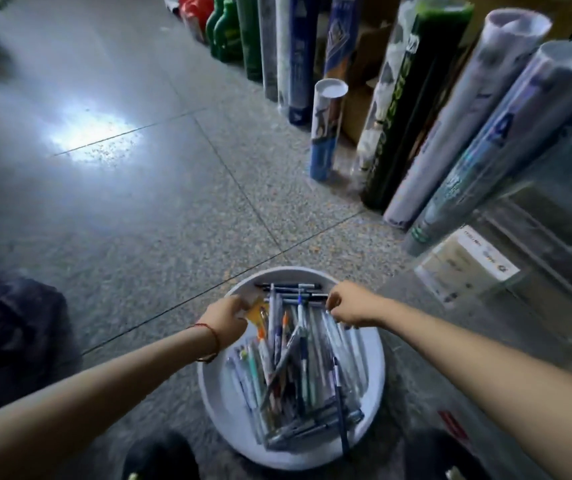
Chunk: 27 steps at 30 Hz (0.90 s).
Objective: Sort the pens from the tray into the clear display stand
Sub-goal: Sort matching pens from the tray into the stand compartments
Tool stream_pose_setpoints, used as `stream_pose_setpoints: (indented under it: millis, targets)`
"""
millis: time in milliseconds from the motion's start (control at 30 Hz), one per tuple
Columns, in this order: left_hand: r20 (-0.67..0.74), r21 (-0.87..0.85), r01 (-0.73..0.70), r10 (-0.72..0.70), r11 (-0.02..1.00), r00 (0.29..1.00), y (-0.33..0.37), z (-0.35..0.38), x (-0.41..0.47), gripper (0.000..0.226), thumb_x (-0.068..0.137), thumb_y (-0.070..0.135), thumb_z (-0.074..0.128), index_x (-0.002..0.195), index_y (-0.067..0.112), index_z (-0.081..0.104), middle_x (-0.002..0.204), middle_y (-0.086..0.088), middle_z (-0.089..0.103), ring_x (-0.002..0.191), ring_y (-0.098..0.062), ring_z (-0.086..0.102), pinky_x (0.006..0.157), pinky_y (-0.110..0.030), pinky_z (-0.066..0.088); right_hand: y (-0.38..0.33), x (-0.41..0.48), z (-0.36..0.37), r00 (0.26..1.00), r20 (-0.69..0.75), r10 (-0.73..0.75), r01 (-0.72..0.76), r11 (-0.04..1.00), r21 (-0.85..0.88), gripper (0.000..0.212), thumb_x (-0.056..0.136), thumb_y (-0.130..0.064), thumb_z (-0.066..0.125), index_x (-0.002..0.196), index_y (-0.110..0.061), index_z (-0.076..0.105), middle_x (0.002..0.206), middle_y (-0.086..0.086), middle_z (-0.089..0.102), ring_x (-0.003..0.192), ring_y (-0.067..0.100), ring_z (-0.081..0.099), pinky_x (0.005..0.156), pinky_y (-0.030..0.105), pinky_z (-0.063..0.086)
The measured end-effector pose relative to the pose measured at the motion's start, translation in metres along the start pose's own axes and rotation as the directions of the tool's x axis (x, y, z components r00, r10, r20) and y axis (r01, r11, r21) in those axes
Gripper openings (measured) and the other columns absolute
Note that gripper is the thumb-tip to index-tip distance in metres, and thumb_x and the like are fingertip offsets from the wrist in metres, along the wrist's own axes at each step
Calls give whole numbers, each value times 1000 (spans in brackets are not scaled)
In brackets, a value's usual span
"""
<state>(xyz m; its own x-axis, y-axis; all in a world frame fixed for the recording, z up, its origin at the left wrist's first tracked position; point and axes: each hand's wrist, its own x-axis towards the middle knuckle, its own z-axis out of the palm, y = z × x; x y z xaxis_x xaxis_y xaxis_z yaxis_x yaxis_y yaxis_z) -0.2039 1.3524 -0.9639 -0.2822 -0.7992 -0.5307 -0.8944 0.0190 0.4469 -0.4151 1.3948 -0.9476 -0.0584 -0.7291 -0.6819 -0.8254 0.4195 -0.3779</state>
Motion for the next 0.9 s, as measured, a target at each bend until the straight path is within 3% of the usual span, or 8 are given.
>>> stream_pose_setpoints:
  millis: [200,300,367,433,500,633,767,900]
  targets:
    - [29,-194,87,-83,977,996,-16,38,17,40,82,-6,47,118,5,59,122,-11,59,111,-25,56,91,-26,43,2,35,31,998,-56,0,14,972,235,21,85,5,49,87,-9,63,77,10,60,55,15,52,47,20,41]
    - [48,-312,255,-253,915,966,-36,55,7,40,83,-5,46,121,2,54,117,-17,59,92,-28,60,72,-28,49,-1,36,44,997,-76,-31,49,964,260,23,84,3,52,74,-17,59,78,5,60,60,12,52,53,22,41]
    - [81,-348,398,-396,849,915,-54,66,-7,41,82,-4,48,122,2,53,111,-20,60,80,-28,58,60,-27,48,-7,31,55,994,-84,-65,83,971,223,18,85,0,53,82,-15,63,89,7,64,75,19,59,64,24,43]
    - [149,-369,483,-462,794,874,-64,73,-16,38,81,-3,51,118,4,56,98,-15,59,75,-25,57,61,-27,48,-11,26,64,990,-109,-92,109,982,157,20,85,-2,52,98,-9,66,103,9,67,94,24,61,75,25,44]
    - [188,-396,515,-482,760,856,-65,78,-19,31,82,-4,51,111,7,56,82,-10,55,67,-20,54,62,-28,48,-13,21,74,986,-112,-127,140,983,117,22,86,-4,52,104,-10,63,108,10,65,95,24,59,76,27,45]
    - [138,-439,549,-551,711,823,-60,93,-19,42,78,0,55,120,4,49,107,-20,61,99,-33,61,83,-36,53,-23,12,95,975,-13,-224,224,974,23,15,91,-15,51,105,-13,57,111,8,60,97,24,59,85,40,50]
    - [108,-469,559,-584,684,804,-58,103,-23,48,80,3,61,123,0,39,109,-20,58,100,-32,58,78,-31,46,-35,5,106,953,97,-288,300,945,-133,19,92,-9,48,110,-11,52,117,10,55,101,29,57,85,44,50]
    - [116,-526,599,-647,604,753,-57,112,-28,43,79,6,66,116,-4,44,110,-20,57,100,-31,58,75,-31,45,-42,10,103,968,84,-238,246,964,-97,17,90,-7,49,105,-10,57,115,12,60,99,28,60,86,42,51]
